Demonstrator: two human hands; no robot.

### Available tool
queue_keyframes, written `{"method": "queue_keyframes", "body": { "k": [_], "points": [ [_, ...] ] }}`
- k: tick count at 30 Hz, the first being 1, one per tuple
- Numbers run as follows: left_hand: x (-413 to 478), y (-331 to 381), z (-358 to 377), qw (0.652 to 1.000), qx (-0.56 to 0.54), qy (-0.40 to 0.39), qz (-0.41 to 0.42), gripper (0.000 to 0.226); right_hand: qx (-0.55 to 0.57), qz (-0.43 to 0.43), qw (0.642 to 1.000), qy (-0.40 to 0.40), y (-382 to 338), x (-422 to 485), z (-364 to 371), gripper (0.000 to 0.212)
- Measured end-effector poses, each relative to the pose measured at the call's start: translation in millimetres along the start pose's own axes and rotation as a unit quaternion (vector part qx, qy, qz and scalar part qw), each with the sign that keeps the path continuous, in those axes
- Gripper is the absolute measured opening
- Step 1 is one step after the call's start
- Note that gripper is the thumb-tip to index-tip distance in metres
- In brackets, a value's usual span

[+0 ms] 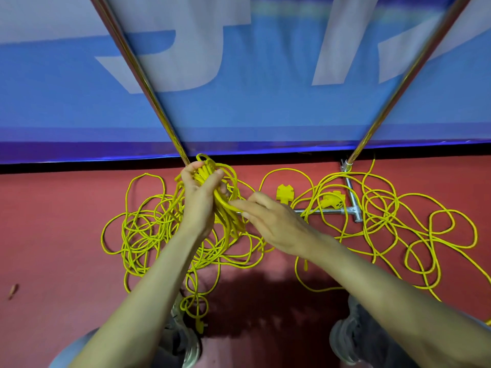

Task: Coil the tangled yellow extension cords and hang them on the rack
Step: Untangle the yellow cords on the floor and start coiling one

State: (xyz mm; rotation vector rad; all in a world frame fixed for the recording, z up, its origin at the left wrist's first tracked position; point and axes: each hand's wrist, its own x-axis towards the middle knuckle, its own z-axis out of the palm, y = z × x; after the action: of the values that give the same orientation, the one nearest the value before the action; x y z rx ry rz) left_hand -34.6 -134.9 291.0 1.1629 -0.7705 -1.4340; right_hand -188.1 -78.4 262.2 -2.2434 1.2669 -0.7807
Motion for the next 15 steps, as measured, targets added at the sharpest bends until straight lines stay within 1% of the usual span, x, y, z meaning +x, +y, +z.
{"method": "queue_keyframes", "body": {
  "k": [2, 3, 5, 6, 7, 12, 13, 15],
  "points": [
    [-0.4, 4.1, 2.0, 1.000, -0.022, -0.014, 0.000, 0.034, 0.038, 0.051, 0.997, -0.046, 3.1, -1.9, 1.6, 0.036],
    [-1.7, 6.2, 4.4, 0.999, -0.034, -0.024, 0.001, 0.033, 0.080, 0.083, 0.991, -0.062, 5.2, -3.1, 3.2, 0.032],
    [-5.9, 10.9, 10.3, 0.998, -0.045, -0.046, 0.000, 0.031, 0.167, 0.124, 0.976, -0.064, 9.7, -4.9, 6.4, 0.021],
    [-7.5, 13.6, 12.9, 0.997, -0.047, -0.053, -0.001, 0.030, 0.197, 0.135, 0.969, -0.060, 12.1, -5.8, 7.5, 0.019],
    [-8.0, 17.0, 14.2, 0.997, -0.050, -0.054, -0.002, 0.030, 0.216, 0.143, 0.964, -0.060, 14.8, -7.0, 7.8, 0.022],
    [-4.5, 40.6, 13.2, 0.992, -0.112, -0.049, 0.008, 0.028, 0.181, 0.175, 0.966, -0.063, 40.4, -15.2, 5.4, 0.023],
    [-5.3, 43.5, 13.5, 0.992, -0.115, -0.054, 0.008, 0.029, 0.170, 0.170, 0.969, -0.065, 45.3, -15.0, 5.1, 0.019],
    [-8.3, 45.7, 15.0, 0.991, -0.113, -0.065, 0.004, 0.029, 0.111, 0.131, 0.983, -0.072, 51.4, -14.2, 6.8, 0.009]
  ]
}}
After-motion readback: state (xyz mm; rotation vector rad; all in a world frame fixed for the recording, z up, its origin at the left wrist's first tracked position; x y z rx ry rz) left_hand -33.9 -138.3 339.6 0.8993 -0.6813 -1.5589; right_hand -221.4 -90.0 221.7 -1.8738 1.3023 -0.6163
